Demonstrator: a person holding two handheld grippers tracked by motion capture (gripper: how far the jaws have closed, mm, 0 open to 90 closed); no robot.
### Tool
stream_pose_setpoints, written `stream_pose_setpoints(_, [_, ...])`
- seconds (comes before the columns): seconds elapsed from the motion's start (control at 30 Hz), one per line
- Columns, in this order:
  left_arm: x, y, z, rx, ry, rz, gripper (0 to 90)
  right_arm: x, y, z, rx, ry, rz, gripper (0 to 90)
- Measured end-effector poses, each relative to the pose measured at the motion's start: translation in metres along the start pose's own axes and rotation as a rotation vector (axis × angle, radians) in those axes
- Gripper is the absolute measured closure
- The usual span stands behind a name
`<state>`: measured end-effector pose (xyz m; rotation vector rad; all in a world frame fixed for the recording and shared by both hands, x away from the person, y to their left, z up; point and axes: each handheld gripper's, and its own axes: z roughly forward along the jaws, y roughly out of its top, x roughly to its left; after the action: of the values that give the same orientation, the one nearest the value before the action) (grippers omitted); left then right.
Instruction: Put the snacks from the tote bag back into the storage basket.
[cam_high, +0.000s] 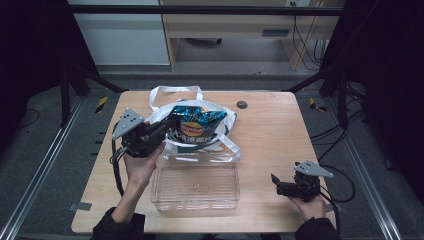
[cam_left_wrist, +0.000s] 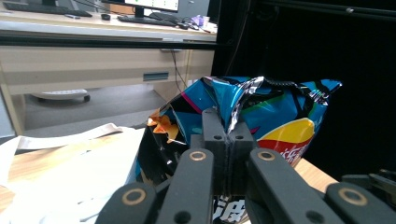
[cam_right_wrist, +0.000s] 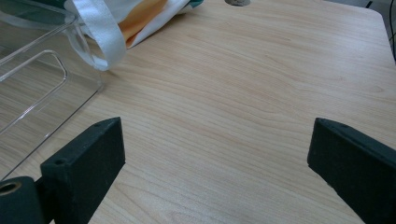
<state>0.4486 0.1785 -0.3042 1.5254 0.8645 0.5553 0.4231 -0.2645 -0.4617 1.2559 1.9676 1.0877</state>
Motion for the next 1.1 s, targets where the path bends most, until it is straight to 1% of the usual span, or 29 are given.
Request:
stream_pose_setpoints(0.17, [-0.004,-0.006,-0.011,-0.005,-0.02,-0.006,89.6,0.0,0.0,0.0,0.001,0.001,0.0,4.3])
stream_pose_setpoints(0.27, [-0.006,-0.008,-0.018,-0.011,-0.025,-0.009,89.6,0.0,0.0,0.0,0.001,0.0,-0.001,4.4])
stream_pose_setpoints(0.37, [-0.008,-0.01,-0.025,-0.009,-0.031,-0.005,89.6,0.0,0.0,0.0,0.001,0.001,-0.001,4.4])
stream_pose_setpoints(0.47, [-0.012,-0.014,-0.033,-0.01,-0.038,-0.004,89.6,0.0,0.0,0.0,0.003,0.001,-0.002,4.4])
stream_pose_setpoints(0.67, [-0.024,-0.021,-0.047,-0.004,-0.057,0.009,89.6,0.001,0.0,-0.001,0.004,0.002,-0.003,4.5])
stream_pose_setpoints(0.83, [-0.029,-0.029,-0.051,0.01,-0.07,0.009,89.6,0.001,0.0,-0.001,0.007,0.003,-0.005,4.5])
stream_pose_setpoints(1.1, [-0.032,-0.048,-0.051,0.054,-0.065,0.001,89.6,0.002,0.0,-0.001,0.006,0.005,-0.004,4.7])
